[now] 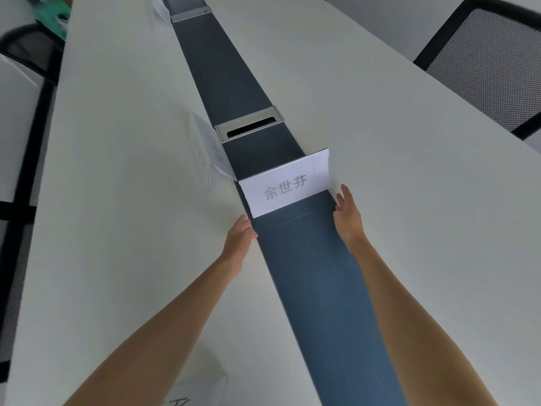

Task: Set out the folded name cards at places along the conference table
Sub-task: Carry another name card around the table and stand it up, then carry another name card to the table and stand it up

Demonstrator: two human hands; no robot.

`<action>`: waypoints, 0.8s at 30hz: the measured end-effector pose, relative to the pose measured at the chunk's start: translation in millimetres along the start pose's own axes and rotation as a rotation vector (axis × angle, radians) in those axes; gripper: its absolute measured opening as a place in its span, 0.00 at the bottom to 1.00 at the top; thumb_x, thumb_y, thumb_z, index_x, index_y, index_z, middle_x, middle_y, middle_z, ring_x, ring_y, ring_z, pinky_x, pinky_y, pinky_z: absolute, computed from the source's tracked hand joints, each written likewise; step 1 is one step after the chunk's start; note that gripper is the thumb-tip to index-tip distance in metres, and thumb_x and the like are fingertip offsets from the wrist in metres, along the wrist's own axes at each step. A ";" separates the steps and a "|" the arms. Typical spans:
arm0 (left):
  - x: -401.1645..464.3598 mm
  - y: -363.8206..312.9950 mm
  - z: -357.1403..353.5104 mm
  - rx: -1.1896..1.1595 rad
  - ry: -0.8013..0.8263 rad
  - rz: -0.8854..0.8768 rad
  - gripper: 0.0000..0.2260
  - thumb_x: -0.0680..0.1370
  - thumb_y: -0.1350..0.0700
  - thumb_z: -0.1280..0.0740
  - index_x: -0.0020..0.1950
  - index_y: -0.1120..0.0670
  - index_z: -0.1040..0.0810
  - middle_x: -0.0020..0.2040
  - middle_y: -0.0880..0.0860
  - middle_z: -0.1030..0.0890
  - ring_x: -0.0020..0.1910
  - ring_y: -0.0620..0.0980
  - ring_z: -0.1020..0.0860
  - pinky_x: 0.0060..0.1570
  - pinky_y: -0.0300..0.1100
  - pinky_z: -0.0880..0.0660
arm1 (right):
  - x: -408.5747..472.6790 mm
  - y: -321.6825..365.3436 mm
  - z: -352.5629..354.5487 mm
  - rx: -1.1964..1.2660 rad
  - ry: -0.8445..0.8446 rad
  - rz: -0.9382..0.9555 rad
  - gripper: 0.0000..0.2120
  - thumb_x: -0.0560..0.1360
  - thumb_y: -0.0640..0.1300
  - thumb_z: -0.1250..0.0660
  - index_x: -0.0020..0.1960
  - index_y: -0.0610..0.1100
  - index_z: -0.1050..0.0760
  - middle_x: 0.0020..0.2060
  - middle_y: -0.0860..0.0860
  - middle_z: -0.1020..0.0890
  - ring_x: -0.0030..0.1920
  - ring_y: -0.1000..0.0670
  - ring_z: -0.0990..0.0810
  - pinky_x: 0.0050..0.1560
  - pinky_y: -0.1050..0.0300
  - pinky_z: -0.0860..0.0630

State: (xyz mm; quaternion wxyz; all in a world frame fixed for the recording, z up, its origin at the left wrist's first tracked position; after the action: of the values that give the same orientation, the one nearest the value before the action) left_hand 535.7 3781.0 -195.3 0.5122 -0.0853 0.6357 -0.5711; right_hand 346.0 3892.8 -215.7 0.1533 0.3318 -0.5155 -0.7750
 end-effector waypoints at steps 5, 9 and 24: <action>-45.1 9.0 42.0 0.182 0.014 -0.140 0.17 0.75 0.66 0.42 0.62 0.55 0.26 0.65 0.56 0.25 0.64 0.53 0.27 0.67 0.47 0.33 | -83.4 -19.6 -16.3 0.006 -0.011 0.024 0.23 0.76 0.33 0.48 0.70 0.44 0.37 0.67 0.49 0.28 0.68 0.51 0.31 0.66 0.63 0.38; -103.6 24.9 91.9 0.336 0.013 -0.239 0.11 0.72 0.58 0.39 0.49 0.48 0.21 0.53 0.53 0.18 0.50 0.46 0.21 0.55 0.41 0.28 | -168.7 -40.5 -48.8 0.004 0.116 -0.053 0.16 0.78 0.39 0.45 0.64 0.44 0.30 0.57 0.49 0.22 0.59 0.49 0.24 0.66 0.50 0.30; -256.0 158.1 203.8 0.374 -0.309 0.007 0.20 0.78 0.53 0.43 0.69 0.57 0.35 0.69 0.59 0.30 0.68 0.56 0.33 0.66 0.48 0.39 | -366.5 -51.9 -137.9 -0.007 0.208 -0.179 0.21 0.80 0.52 0.53 0.72 0.50 0.41 0.71 0.49 0.34 0.71 0.49 0.36 0.71 0.55 0.42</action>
State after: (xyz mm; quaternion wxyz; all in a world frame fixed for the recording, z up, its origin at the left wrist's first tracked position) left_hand 881.5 3881.0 -146.1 0.6124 -0.0734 0.4333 -0.6571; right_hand 712.8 4031.0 -166.1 0.1371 0.4545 -0.4623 -0.7490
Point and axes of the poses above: each hand's wrist, its own x-axis towards the middle knuckle, its own z-axis out of the back of the hand, y = z × x, the point moved 2 cm from there along x, towards the middle knuckle
